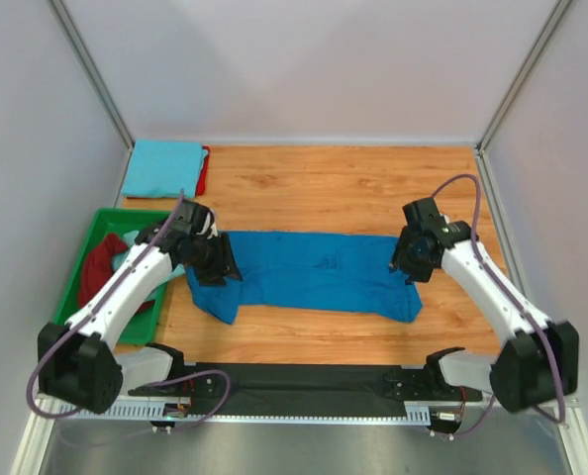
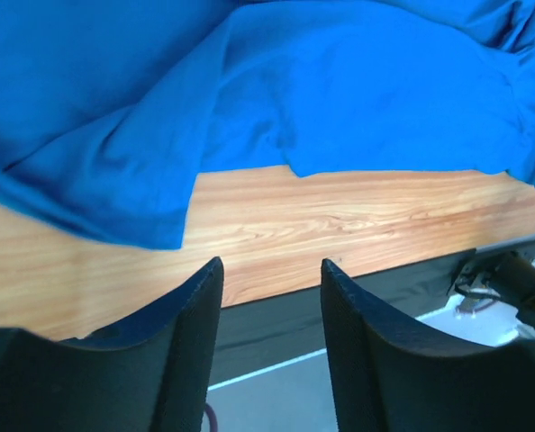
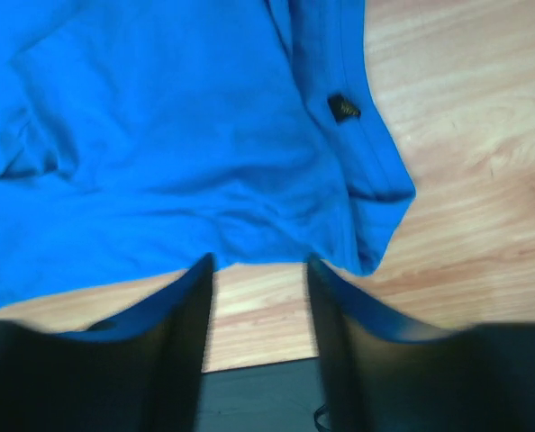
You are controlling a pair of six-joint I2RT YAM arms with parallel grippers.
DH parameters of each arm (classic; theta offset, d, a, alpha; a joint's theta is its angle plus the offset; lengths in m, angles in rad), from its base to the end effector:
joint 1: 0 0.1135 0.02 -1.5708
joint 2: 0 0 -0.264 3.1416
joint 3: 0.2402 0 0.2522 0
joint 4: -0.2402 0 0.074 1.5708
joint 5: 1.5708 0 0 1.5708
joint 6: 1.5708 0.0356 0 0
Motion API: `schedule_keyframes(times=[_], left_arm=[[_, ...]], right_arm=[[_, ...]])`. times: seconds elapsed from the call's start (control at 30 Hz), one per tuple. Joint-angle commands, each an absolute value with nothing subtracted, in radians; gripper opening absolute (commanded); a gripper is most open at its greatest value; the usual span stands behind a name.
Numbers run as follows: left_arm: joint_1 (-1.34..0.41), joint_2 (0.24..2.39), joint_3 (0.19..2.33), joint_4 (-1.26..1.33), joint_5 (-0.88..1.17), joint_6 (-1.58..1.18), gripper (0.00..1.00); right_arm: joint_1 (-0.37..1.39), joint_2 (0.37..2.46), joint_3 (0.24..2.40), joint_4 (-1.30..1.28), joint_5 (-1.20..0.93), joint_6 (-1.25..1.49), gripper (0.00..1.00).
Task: Fold and stack the t-shirts
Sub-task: Flatten the tshirt out
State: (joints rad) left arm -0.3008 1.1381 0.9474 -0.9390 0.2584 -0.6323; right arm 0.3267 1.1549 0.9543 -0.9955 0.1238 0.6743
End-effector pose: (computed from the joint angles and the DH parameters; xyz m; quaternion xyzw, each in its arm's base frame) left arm 0.1955 -0.0702 0.2676 -0.1318 0.9590 -0.2099 0.1372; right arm 0.1959 0.0617 0.2632 0.1809 0.9639 0.0359 0.1923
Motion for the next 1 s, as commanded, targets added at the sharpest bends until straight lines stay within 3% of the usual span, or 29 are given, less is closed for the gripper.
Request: schedule_keyframes(times=[0.0,0.03,0.13,0.2,0.3,0.4,0.43,0.53,0.67,0.73,0.97], left_arm=[[-0.322,1.251,0.983,-0.779,0.369,-0.584,0.55],[-0.322,1.287,0.998,-0.782,0.365,-0.581,0.57],[-0.322,1.373,1.069,-0.871,0.269,-0.569,0.65],[-0.322,1.37,1.083,-0.959,0.157,-0.589,0.65],[-0.322,1.309,1.025,-1.02,0.097,-0.655,0.61],[-0.321,1.195,0.892,-1.006,0.118,-0.747,0.58],[-0.321,1.134,0.821,-0.985,0.126,-0.805,0.48],[-0.315,1.048,0.729,-0.945,0.15,-0.888,0.39],[-0.287,0.992,0.68,-0.949,0.167,-0.864,0.38],[-0.285,0.999,0.687,-0.966,0.169,-0.851,0.38],[-0.281,0.983,0.686,-0.979,0.198,-0.839,0.42]], right_arm=[[0.253,1.326,1.069,-0.888,0.056,0.522,0.53],[0.239,1.365,1.103,-0.891,0.064,0.496,0.64],[0.167,1.486,1.169,-0.852,0.022,0.495,0.67],[0.135,1.553,1.213,-0.844,0.014,0.492,0.66],[0.135,1.604,1.25,-0.818,0.021,0.491,0.59],[0.135,1.669,1.278,-0.805,0.034,0.521,0.41],[0.135,1.696,1.287,-0.783,0.025,0.531,0.35],[0.135,1.729,1.301,-0.716,-0.038,0.554,0.33],[0.135,1.817,1.345,-0.713,-0.002,0.539,0.34],[0.133,1.851,1.376,-0.747,0.038,0.514,0.4],[0.132,1.927,1.419,-0.791,0.063,0.515,0.47]])
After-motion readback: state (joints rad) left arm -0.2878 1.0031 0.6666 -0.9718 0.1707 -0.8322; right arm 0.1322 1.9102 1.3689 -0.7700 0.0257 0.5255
